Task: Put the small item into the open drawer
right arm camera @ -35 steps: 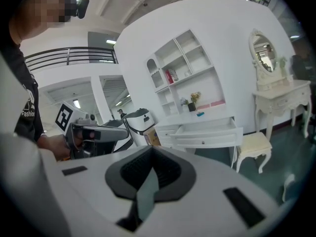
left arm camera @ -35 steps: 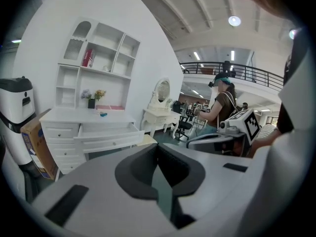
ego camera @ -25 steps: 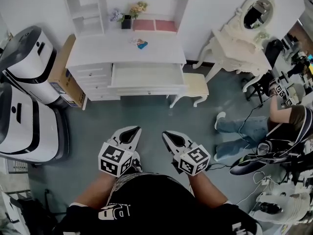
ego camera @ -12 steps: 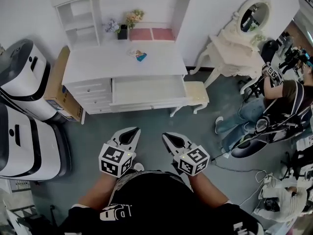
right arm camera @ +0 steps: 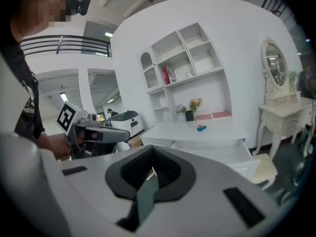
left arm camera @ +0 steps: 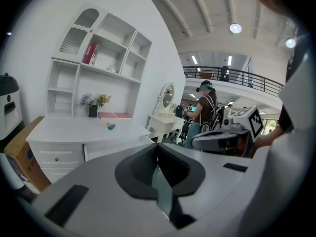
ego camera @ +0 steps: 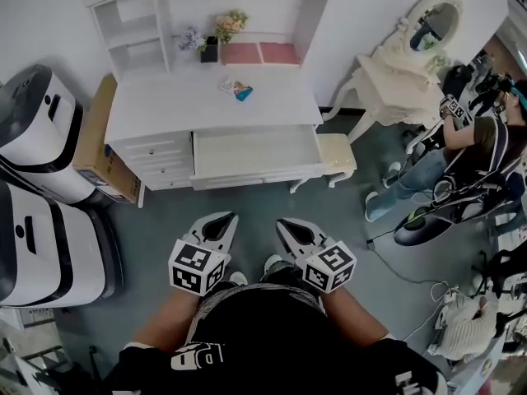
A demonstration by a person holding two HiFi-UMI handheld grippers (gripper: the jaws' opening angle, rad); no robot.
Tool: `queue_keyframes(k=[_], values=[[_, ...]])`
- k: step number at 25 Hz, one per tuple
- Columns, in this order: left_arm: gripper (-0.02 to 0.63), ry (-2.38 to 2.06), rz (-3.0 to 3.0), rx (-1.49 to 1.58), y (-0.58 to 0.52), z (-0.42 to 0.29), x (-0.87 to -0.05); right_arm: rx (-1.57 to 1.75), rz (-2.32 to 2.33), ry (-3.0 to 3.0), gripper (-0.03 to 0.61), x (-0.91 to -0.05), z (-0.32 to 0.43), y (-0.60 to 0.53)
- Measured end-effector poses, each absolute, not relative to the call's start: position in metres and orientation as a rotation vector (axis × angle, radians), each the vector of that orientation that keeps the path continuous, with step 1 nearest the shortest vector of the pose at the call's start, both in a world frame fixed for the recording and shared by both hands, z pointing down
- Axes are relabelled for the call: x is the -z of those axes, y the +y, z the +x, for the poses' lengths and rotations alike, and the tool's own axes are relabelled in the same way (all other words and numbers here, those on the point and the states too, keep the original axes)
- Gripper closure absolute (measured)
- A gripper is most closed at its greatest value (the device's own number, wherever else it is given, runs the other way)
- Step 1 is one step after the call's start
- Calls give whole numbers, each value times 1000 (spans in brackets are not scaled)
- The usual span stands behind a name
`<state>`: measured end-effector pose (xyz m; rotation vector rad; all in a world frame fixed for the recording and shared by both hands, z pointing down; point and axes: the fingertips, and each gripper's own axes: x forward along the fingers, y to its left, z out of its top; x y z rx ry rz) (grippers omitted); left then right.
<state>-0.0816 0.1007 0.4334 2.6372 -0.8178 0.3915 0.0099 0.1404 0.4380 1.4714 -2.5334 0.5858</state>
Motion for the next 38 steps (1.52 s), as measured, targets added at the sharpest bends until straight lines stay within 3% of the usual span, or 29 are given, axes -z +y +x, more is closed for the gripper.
queue_keyframes(k=[19, 38], values=[[600, -931, 2572, -379, 50, -102, -442, -571, 1417, -2586, 569, -437, 1, 71], [600, -931, 2564, -419, -54, -26, -441, -615, 1467, -2601, 569, -436, 81, -36]])
